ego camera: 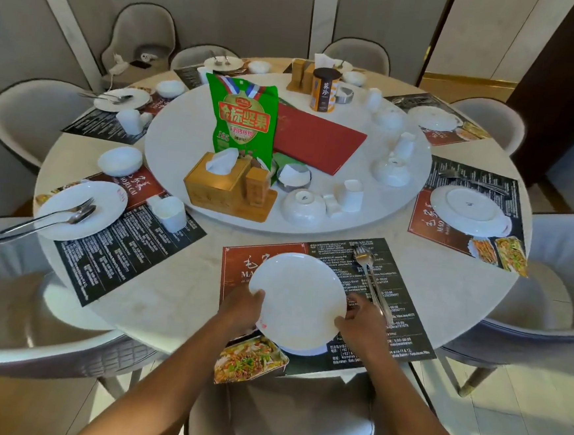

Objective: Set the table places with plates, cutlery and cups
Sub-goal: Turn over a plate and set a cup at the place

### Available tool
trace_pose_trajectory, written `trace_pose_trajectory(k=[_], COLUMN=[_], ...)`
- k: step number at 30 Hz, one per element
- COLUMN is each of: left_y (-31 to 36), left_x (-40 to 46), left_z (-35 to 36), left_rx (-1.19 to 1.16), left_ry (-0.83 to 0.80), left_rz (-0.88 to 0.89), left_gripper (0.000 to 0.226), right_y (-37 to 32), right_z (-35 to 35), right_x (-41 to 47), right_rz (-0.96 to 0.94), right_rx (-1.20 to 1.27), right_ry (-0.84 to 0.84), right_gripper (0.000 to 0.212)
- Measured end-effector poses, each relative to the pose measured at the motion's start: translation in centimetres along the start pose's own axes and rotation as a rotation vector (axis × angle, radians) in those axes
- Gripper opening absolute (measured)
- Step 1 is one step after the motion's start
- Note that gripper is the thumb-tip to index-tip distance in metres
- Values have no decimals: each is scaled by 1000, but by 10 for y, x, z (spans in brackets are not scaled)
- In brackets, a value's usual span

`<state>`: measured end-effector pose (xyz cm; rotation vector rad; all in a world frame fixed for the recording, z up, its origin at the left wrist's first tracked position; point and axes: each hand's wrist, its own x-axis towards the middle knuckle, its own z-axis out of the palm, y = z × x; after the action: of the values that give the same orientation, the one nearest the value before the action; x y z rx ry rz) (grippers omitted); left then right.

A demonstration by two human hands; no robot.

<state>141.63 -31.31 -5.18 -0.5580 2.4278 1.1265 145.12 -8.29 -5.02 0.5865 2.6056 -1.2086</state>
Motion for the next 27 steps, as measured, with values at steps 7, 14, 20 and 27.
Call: trace_pose_trajectory(k=[7,14,20,27], left_y=[10,-16,-7,-6], left_x=[10,-26,-22,-22], left_z=[0,29,23,14], left_rx=[145,-77,32,-85], left_ry=[63,136,111,117], left_rz=[135,-19,126,10], left_gripper=[57,45,56,33], right_y=[-4,-25,-8,-2], right_z=[-1,-6,-11,-18], right_x=[-15,9,-4,-3], right_rz=[27,-83,66,24], right_rx=[-272,-344,-376,-311], right_ry=[54,56,-30,71], right_gripper=[59,69,63,43])
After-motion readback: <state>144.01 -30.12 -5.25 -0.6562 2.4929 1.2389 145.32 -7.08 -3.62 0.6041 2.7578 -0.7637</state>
